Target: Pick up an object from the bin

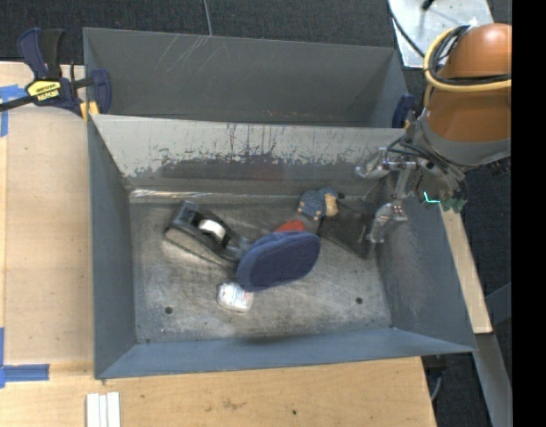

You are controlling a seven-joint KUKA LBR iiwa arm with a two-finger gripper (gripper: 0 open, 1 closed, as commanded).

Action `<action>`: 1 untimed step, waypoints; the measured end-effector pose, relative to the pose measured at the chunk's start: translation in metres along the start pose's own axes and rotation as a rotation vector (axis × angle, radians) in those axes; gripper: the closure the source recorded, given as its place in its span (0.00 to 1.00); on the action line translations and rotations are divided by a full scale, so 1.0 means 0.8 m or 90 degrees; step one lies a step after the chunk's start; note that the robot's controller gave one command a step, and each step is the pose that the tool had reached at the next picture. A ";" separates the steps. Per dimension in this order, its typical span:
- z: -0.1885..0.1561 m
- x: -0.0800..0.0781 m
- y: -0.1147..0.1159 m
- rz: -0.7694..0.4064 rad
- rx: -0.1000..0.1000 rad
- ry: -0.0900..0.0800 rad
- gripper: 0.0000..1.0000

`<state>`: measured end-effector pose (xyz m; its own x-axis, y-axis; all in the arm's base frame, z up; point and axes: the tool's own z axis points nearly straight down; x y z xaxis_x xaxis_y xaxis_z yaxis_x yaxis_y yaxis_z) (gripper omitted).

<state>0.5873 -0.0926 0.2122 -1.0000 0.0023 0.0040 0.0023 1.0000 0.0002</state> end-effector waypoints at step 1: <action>0.176 -0.007 -0.064 0.042 0.000 -0.008 0.00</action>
Offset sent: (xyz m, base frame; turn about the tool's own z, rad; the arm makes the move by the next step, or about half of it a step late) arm 0.0030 -0.0500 -0.1422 0.0605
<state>0.5925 -0.1441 0.0714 -0.9977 0.0676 -0.0089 0.0676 0.9977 -0.0001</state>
